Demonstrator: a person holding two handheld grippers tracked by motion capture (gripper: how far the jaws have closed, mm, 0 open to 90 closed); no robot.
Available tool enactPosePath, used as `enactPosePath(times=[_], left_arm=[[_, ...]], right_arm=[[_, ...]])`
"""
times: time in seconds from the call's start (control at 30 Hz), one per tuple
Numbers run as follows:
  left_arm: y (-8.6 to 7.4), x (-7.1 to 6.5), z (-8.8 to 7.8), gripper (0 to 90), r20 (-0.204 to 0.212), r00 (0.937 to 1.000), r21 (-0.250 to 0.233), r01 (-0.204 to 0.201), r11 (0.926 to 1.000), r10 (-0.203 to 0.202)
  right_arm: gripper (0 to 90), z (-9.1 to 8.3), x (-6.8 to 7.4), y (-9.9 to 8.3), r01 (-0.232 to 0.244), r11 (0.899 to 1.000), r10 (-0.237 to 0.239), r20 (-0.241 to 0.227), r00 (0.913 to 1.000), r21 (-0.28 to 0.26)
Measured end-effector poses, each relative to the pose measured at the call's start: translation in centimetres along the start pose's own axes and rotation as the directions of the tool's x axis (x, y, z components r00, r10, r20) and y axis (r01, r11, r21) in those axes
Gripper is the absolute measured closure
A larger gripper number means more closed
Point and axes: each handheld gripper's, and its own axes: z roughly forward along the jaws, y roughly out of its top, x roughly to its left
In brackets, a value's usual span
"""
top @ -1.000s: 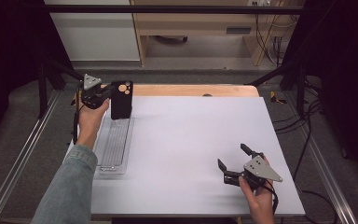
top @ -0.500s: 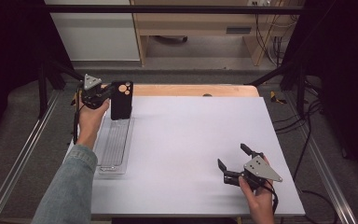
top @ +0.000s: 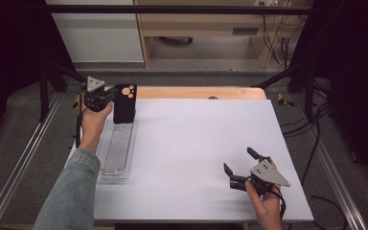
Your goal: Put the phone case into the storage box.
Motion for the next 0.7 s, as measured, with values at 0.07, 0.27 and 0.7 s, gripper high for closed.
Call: enactPosePath(times=[0.07,0.27,0.7], left_arm=[[-0.05,-0.03,0.07,83.3,0.002,1.0000,0.004,-0.001,1.0000,0.001],[-0.20,-0.04,0.25,83.2,-0.002,1.0000,0.017,-0.005,0.9998,0.005],[-0.41,-0.02,0.45,83.1,-0.007,0.9999,0.040,-0.013,0.9991,0.013]], right_arm=[[5.0,0.00,0.00,-0.01,0.000,1.000,0.000,0.000,1.0000,0.000],[5.0,0.00,-0.02,-0.01,-0.001,1.000,0.001,-0.001,1.0000,0.000],[5.1,-0.01,-0.04,-0.01,-0.001,1.000,0.001,-0.001,1.0000,0.001]])
